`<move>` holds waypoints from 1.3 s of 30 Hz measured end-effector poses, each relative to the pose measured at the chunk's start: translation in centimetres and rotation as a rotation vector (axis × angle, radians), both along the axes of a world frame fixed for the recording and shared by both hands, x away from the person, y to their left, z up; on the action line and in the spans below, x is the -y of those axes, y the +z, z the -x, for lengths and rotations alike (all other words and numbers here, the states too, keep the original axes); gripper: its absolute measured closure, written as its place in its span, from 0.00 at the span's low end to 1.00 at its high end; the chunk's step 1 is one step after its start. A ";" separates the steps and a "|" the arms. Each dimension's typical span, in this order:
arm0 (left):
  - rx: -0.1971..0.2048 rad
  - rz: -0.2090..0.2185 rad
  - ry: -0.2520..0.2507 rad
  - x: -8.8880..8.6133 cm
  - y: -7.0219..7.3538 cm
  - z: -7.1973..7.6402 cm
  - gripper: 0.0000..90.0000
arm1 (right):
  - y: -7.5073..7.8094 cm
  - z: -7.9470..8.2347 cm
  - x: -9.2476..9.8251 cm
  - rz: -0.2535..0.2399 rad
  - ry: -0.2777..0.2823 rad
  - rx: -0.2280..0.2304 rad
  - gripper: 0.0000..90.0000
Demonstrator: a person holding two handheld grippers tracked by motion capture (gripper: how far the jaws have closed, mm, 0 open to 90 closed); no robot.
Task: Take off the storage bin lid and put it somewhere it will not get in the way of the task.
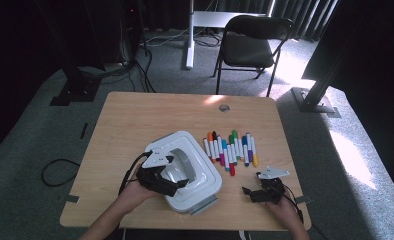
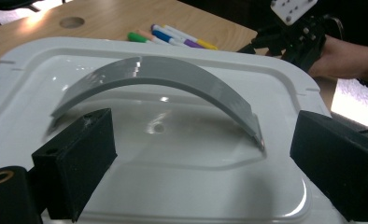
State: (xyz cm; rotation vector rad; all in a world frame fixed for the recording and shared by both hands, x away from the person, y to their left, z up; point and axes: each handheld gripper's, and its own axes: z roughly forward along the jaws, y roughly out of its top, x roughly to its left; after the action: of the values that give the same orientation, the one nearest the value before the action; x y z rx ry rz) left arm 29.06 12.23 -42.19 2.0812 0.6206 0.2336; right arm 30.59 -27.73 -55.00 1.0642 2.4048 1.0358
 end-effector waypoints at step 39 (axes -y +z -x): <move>-0.088 0.046 -0.034 1.9 0.1 -0.9 0.72 | 0.0 0.0 0.0 0.001 0.000 0.002 0.15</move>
State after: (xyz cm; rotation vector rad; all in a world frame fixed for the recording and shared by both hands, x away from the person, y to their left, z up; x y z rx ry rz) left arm 29.92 10.37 -42.13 2.0641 0.6365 0.1081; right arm 30.59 -27.74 -55.01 1.0620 2.4039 1.0352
